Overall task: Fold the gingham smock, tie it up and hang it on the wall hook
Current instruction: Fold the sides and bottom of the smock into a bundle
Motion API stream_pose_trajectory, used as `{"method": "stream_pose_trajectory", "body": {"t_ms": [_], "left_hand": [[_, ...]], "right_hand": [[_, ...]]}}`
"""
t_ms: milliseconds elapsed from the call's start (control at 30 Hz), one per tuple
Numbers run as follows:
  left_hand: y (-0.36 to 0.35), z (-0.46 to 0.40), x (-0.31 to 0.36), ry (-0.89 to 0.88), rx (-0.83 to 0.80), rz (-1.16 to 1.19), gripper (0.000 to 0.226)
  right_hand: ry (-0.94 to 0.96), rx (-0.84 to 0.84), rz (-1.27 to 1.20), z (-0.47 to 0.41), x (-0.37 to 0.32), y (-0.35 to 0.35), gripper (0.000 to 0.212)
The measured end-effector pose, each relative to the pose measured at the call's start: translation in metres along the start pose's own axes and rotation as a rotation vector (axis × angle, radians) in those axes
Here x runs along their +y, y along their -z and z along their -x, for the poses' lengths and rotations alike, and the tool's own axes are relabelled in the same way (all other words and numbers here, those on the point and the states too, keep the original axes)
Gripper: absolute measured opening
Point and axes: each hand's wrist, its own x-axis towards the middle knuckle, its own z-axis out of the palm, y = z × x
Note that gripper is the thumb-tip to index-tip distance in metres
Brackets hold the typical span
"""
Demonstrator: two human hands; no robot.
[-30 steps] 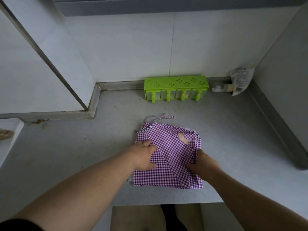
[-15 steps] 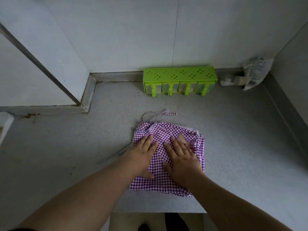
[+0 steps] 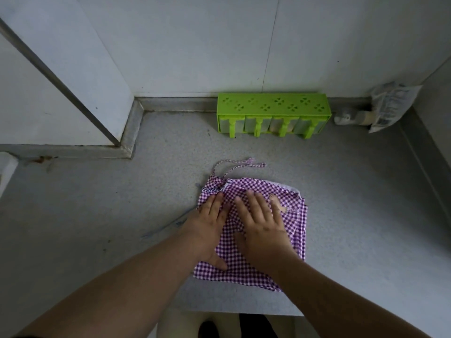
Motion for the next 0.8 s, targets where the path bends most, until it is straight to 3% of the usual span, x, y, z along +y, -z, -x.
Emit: {"method": "stream_pose_trajectory", "body": {"t_ms": [100,334,400,500,567,667,800], "left_hand": [[-0.002,0.001,-0.002,0.002,0.024,0.027,0.160],[-0.025,0.017,-0.027,-0.011,-0.026,0.230,0.146],[-0.026,0.022,-0.037,0.028,0.016,0.320,0.120],[-0.025,0.021,-0.057,0.168,0.267,0.526,0.072],[-0.022,0.017,-0.070,0.255,0.330,0.581,0.074],[-0.007,0.008,-0.084,0.251,0.251,0.577,0.086],[0.014,-0.015,-0.095,0.164,0.199,0.568,0.069]], "right_hand": [[-0.015,-0.076,0.029,0.007,0.000,-0.019,0.078],[-0.149,-0.068,0.042,0.022,0.047,-0.021,0.086],[-0.143,-0.084,0.048,0.021,0.048,-0.020,0.086],[-0.139,-0.081,0.047,0.021,0.047,-0.020,0.086],[-0.141,-0.091,0.062,0.020,0.047,-0.020,0.087],[-0.129,-0.114,0.123,0.011,0.042,-0.012,0.092],[-0.121,-0.106,0.133,0.001,0.040,-0.005,0.093]]}}
